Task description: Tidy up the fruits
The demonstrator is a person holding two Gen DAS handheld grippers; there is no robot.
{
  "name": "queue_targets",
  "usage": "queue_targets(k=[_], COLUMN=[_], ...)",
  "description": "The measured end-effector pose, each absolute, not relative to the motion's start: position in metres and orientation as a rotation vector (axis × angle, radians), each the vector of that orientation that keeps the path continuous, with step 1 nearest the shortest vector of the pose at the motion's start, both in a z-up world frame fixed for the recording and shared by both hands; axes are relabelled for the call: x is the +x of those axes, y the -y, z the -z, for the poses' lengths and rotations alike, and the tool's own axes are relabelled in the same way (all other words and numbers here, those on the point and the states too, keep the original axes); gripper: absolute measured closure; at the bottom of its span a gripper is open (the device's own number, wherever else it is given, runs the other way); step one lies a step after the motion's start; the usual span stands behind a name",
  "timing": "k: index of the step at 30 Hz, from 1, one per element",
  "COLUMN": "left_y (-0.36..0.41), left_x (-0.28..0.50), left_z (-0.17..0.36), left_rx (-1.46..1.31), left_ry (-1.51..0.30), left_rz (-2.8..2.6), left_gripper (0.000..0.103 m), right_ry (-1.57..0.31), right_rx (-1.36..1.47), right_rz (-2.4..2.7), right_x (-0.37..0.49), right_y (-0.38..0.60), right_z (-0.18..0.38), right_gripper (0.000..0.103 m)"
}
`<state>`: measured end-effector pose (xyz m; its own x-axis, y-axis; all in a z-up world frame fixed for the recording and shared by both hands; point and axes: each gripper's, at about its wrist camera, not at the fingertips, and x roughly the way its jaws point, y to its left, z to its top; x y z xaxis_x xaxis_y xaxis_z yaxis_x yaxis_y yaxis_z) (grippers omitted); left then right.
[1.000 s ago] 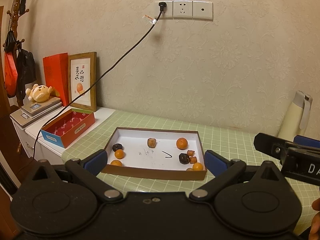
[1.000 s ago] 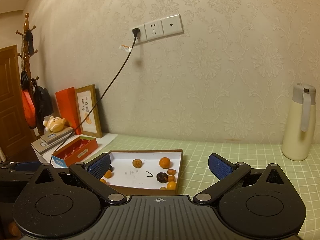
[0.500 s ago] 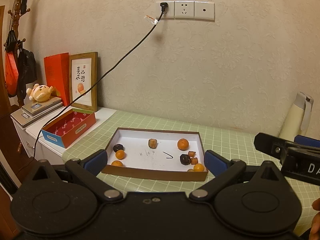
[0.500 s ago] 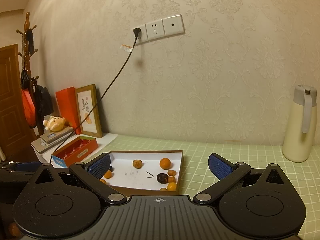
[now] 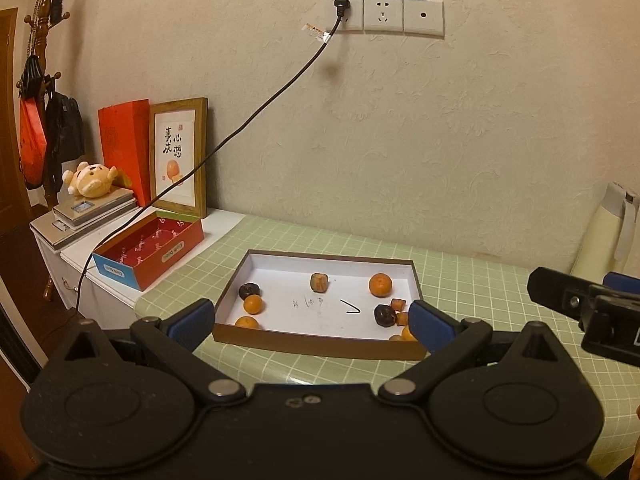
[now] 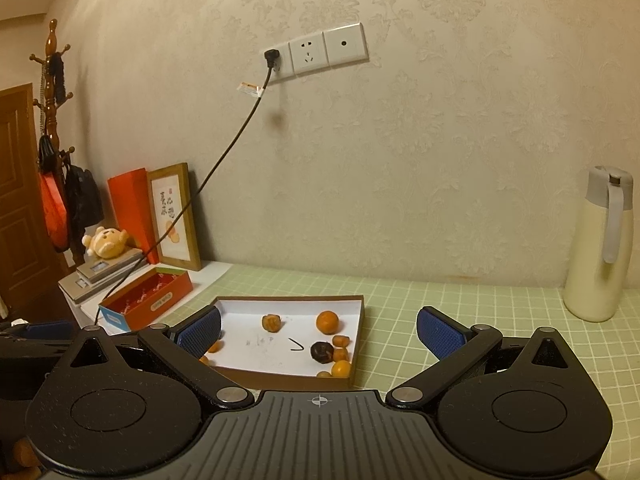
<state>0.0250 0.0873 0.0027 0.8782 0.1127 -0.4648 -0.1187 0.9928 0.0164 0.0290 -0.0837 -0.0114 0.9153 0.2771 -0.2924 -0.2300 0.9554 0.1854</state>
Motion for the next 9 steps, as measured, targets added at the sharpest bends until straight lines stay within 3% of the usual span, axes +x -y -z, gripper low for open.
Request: queue_targets(k=[9], left_y=[-0.097], left_x=[0.030], left_z=[0.003], left_rx=[-0.046], left_ry=[-0.466], left_rz=[-0.106], left_gripper=[0.006], right_ry=[-0.333], right_rx=[0.145], right_rz=[-0.268], right_x=[0.032], right_y=[0.082], right_z=[0.014], right_gripper=[0.000])
